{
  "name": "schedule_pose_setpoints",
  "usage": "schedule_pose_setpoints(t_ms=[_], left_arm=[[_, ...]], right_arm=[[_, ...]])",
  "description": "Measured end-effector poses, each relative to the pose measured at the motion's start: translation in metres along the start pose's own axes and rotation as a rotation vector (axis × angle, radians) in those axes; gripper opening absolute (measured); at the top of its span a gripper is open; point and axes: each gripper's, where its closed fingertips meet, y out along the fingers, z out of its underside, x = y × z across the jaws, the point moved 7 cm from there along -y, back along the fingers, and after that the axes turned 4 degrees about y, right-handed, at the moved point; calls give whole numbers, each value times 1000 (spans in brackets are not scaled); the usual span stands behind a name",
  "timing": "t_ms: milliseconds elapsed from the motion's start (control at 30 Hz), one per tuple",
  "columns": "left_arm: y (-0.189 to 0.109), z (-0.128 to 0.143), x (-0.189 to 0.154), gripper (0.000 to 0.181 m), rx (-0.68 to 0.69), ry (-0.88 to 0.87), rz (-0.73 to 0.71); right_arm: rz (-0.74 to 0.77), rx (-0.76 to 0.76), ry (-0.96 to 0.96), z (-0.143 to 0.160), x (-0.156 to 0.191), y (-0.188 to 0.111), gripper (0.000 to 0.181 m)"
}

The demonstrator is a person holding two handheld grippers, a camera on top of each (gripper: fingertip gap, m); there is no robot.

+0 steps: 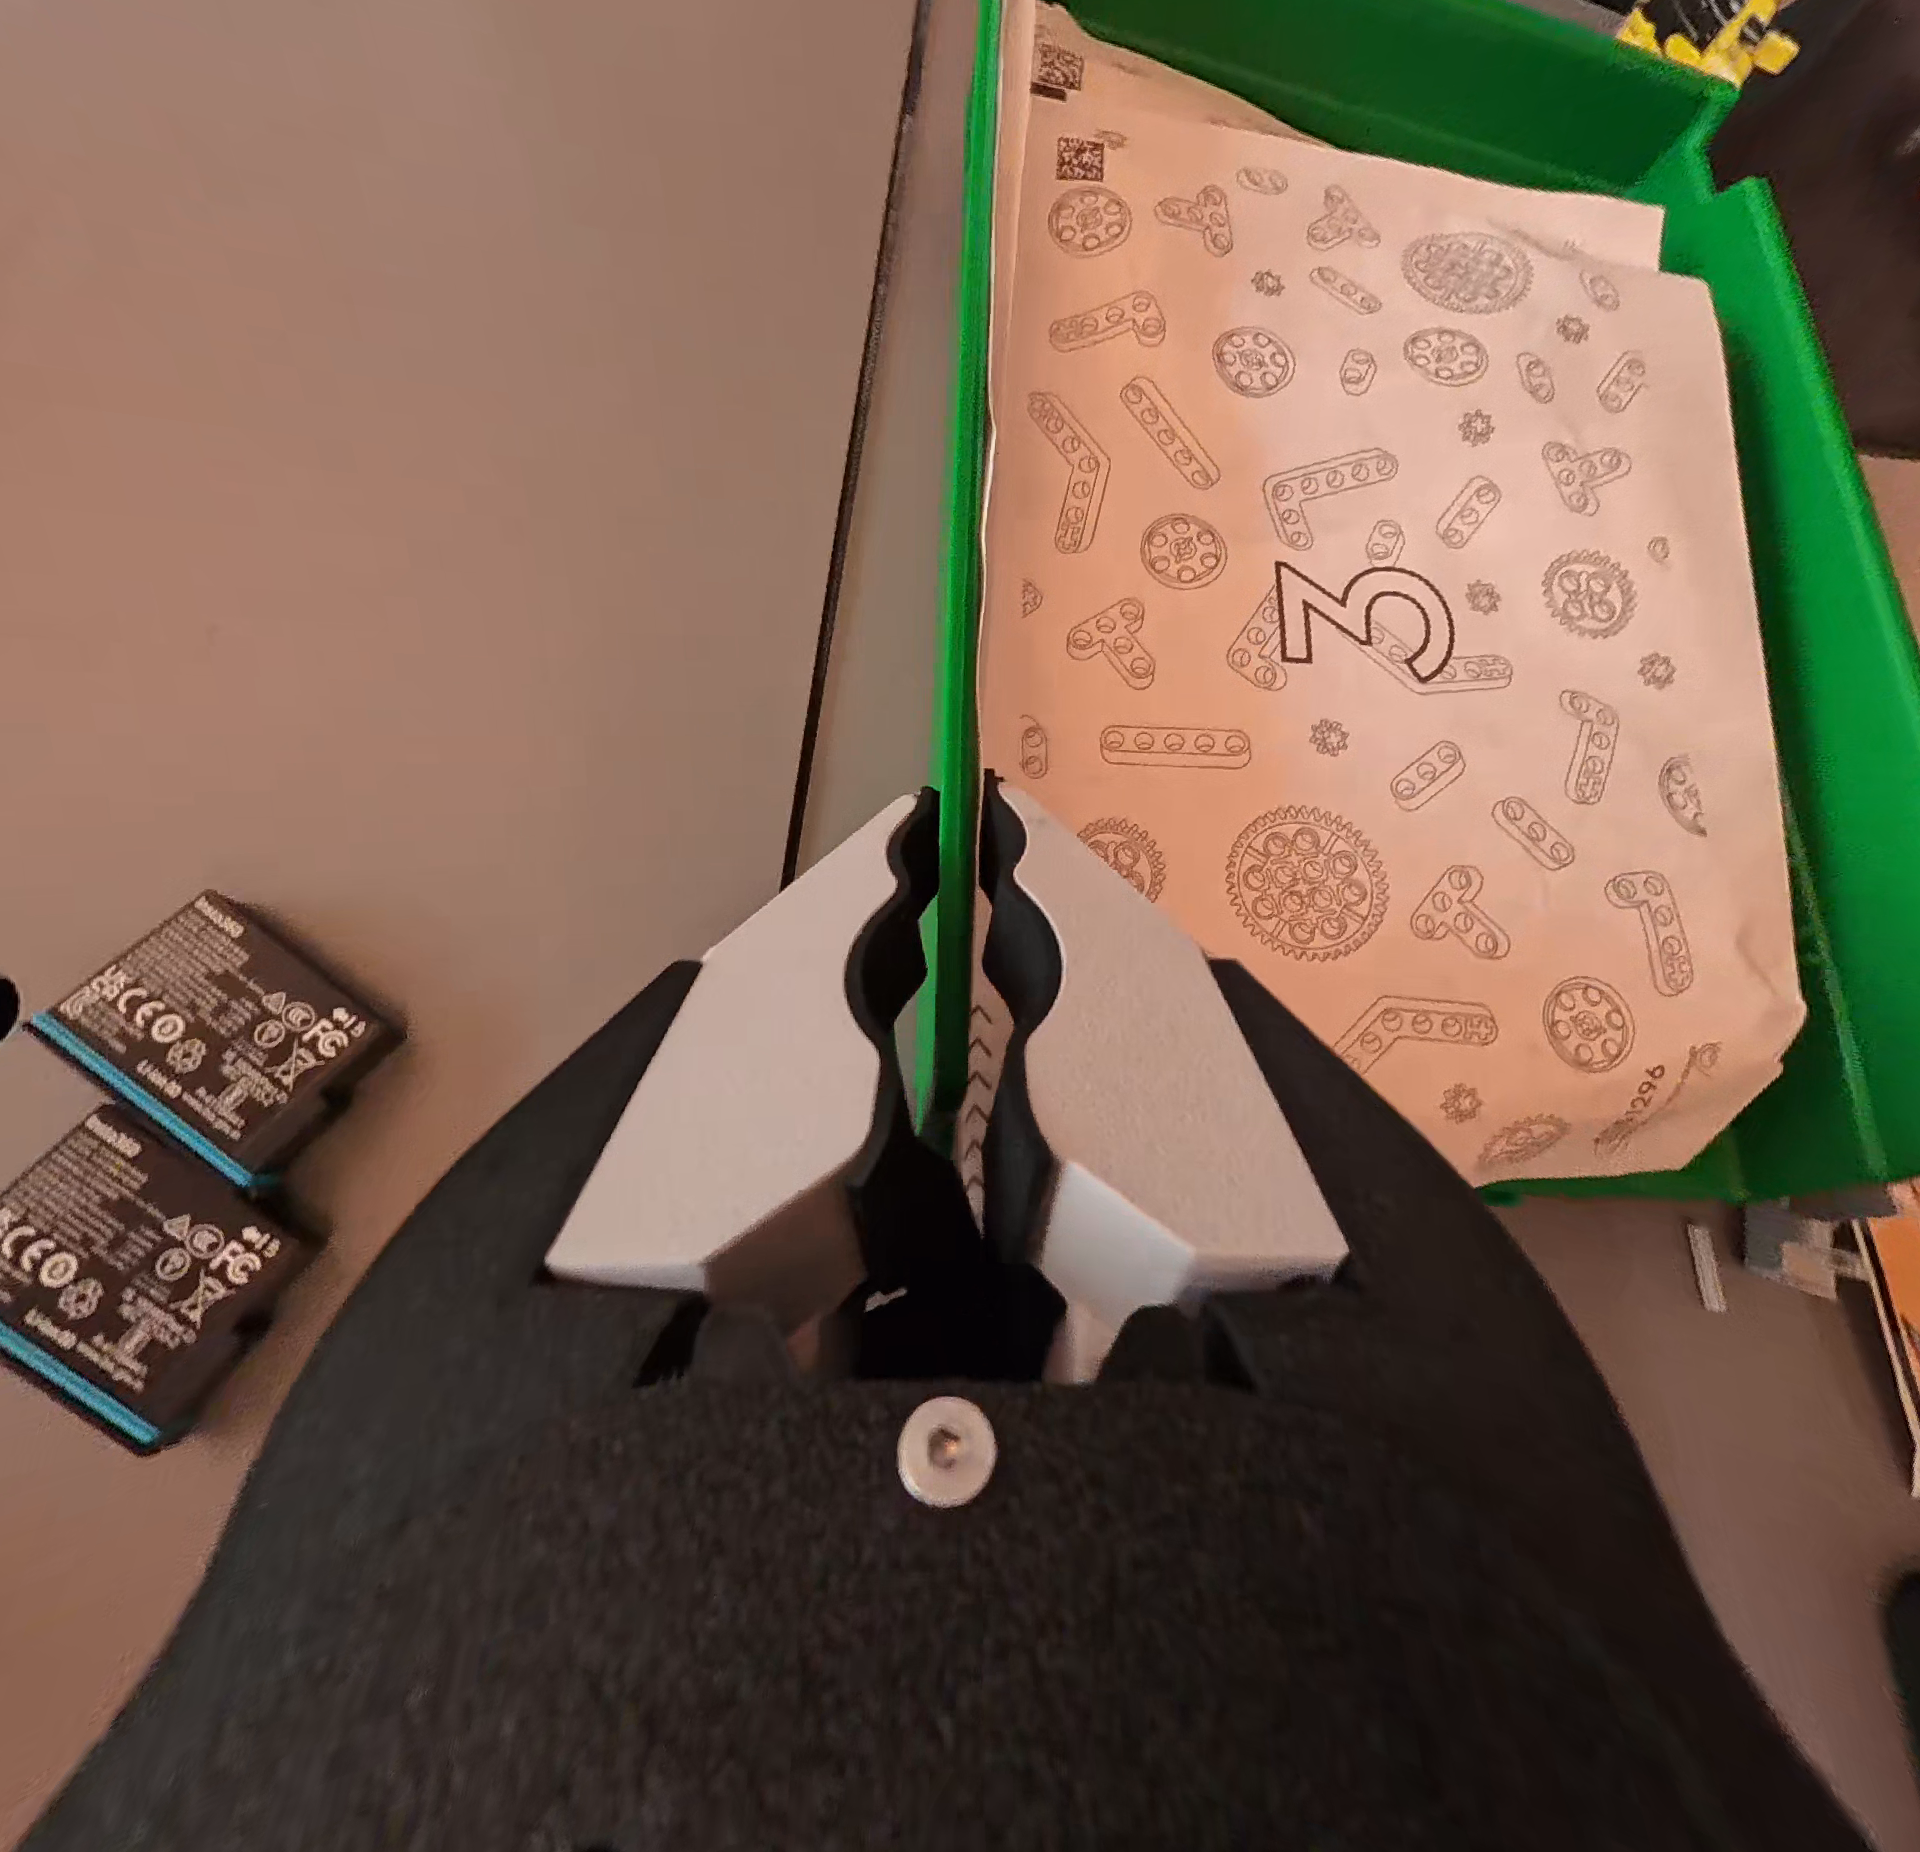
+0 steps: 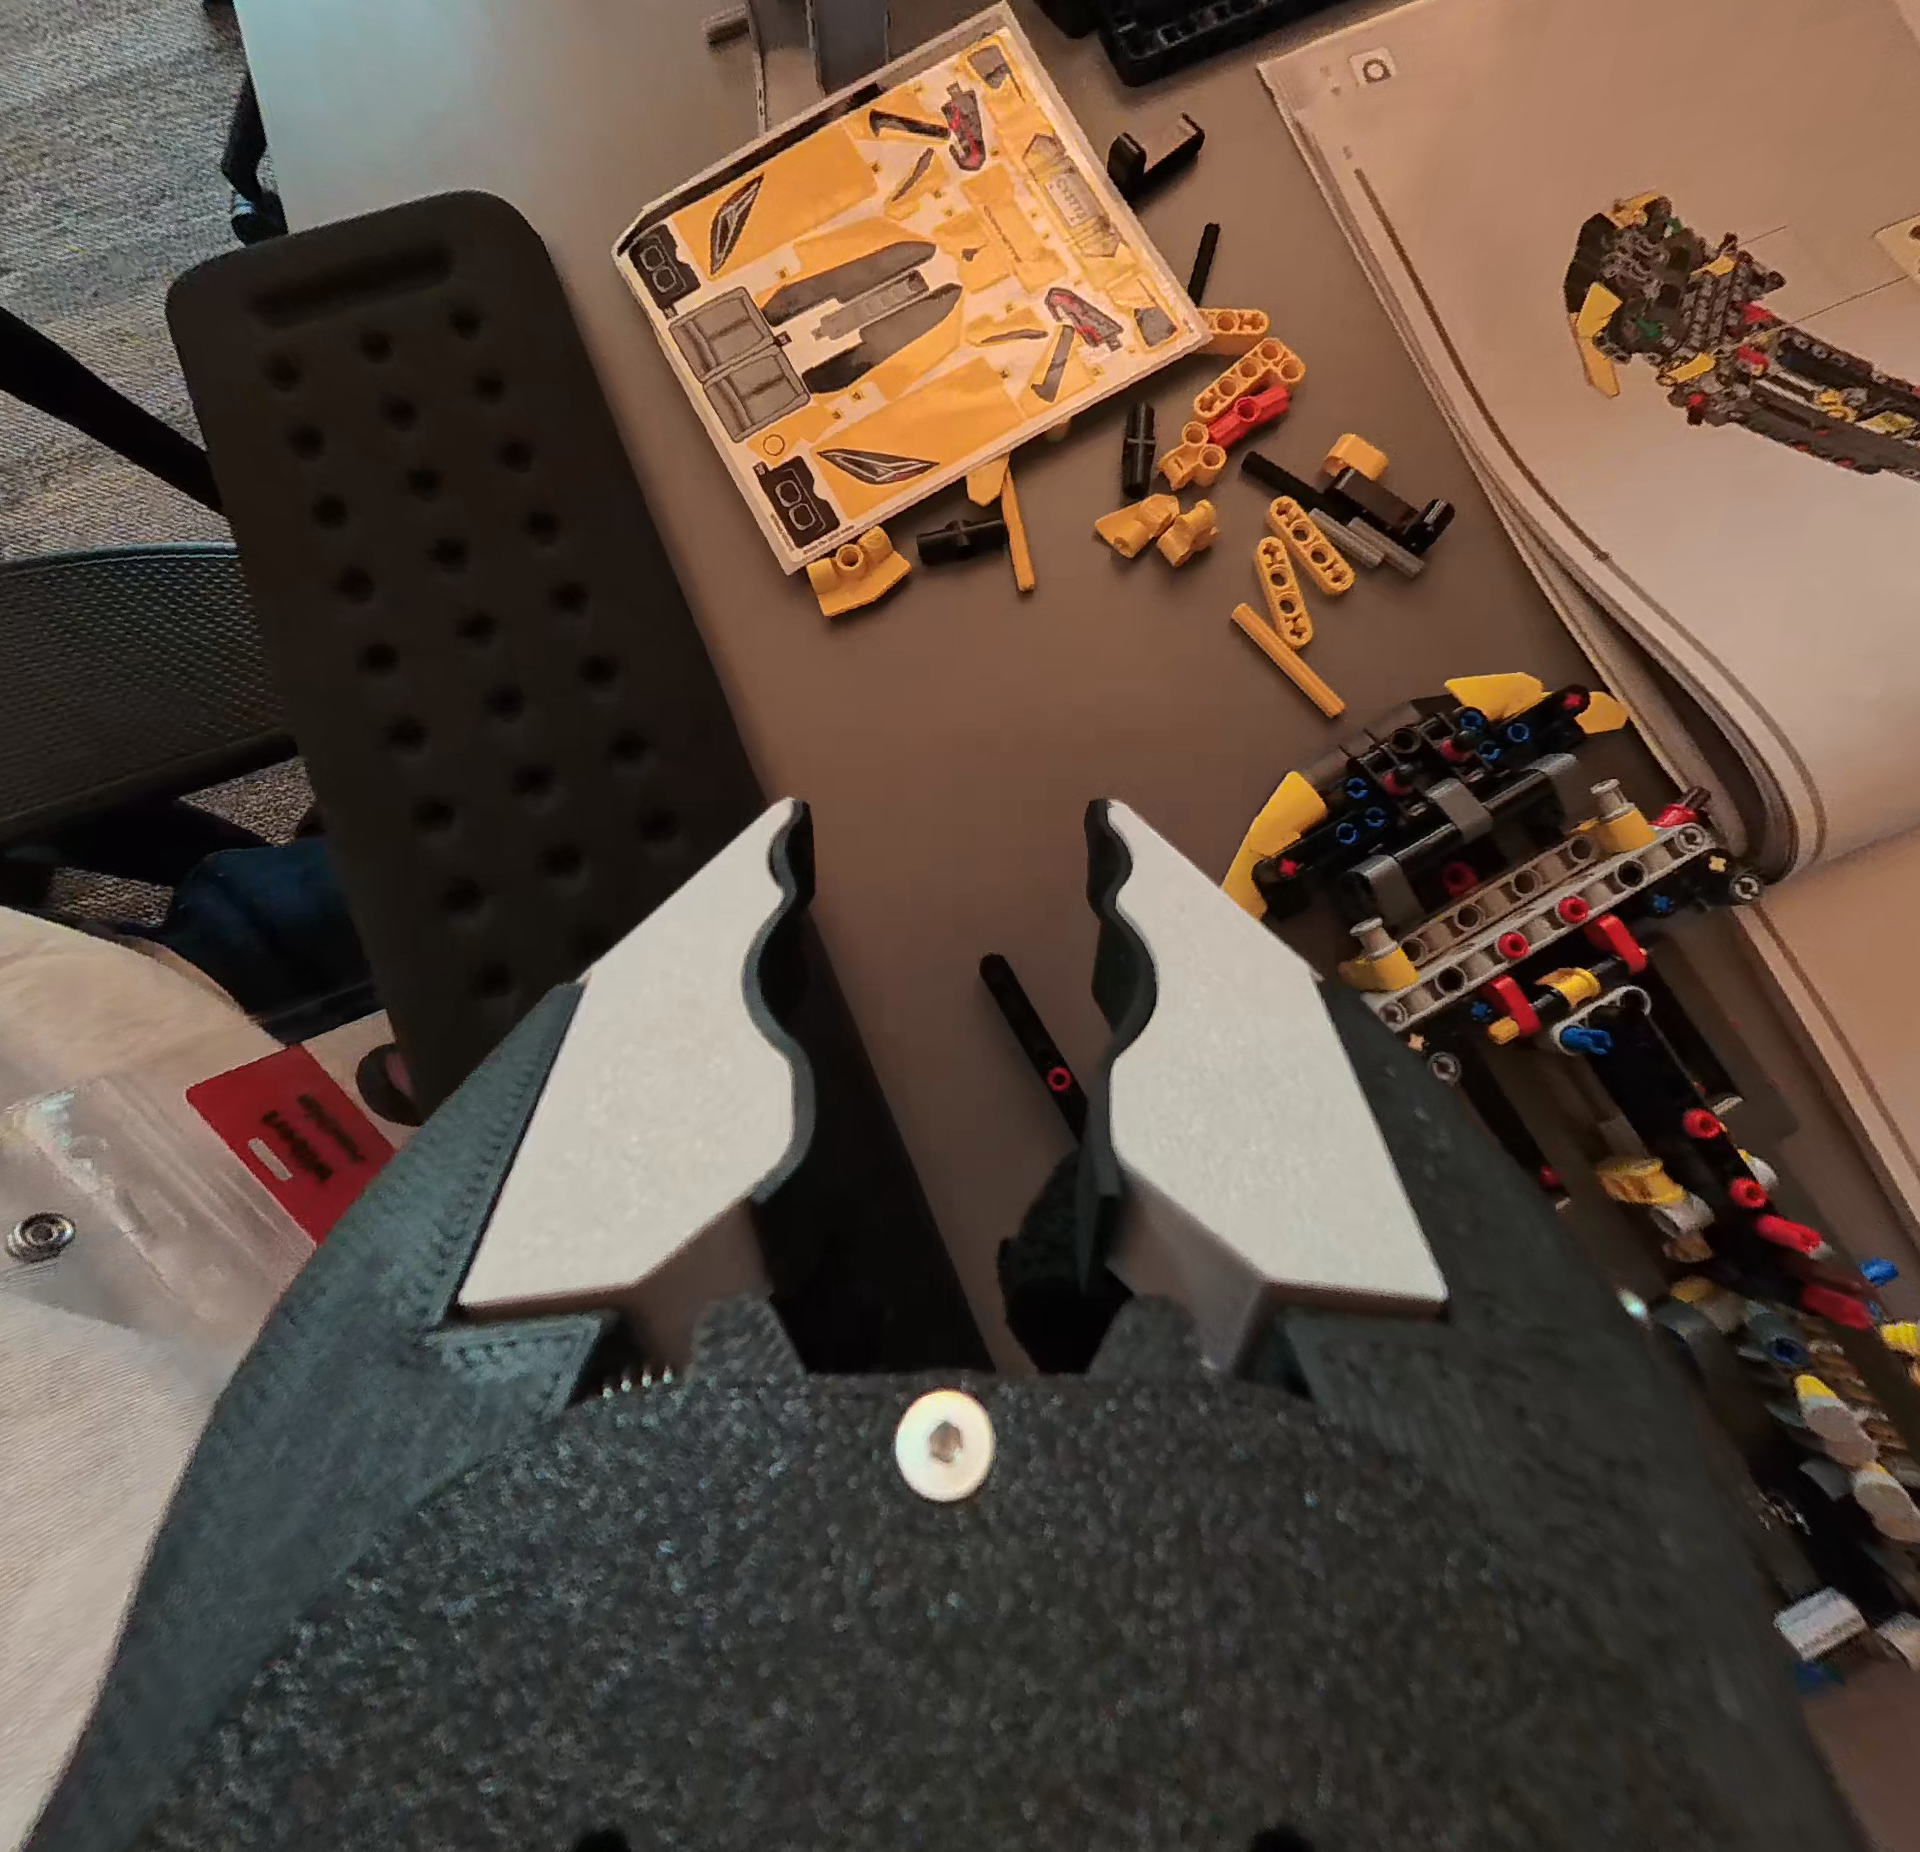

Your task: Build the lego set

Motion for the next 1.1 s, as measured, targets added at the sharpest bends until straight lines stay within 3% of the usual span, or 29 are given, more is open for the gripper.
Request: schedule_pose_setpoints(t_ms=[133, 267, 400, 467, 567, 600, 667, 767, 933, 1033, 1100], left_arm=[[1, -1, -9, 4, 9, 21, -64], [-1, -2, -15, 8, -29, 3, -59], [-53, -17, -27, 51, -171, 29, -189], [-91, -19, -57, 53, -282, 111, -238], [-113, 1, -135, 48, -423, 209, -84], [-109, 16, -163, 43, -413, 228, -2], [-86, 59, -216, 41, -267, 274, 165], [-52, 113, -259, 29, -21, 258, 161], [-30, 126, -277, 59, 132, 159, 92], [-15, 136, -295, 84, 278, 241, 80], [-6, 141, -302, 79, 329, 276, 49]], right_arm=[[10, -45, 31, 9, -2, -15, 56], [1, -202, 118, 27, -12, -39, 55], [21, -411, 126, 48, -22, -56, 53], [21, -510, 104, 57, -22, -60, 53], [1, -568, 101, 69, -20, -55, 53], [-22, -565, 99, 69, -18, -55, 54], [-33, -572, 91, 67, -16, -59, 55], [-33, -561, 88, 70, -16, -57, 53], [-82, -562, 105, 72, -16, -56, 52], [-117, -561, 125, 72, -17, -56, 54], [-130, -562, 135, 72, -18, -56, 54]])
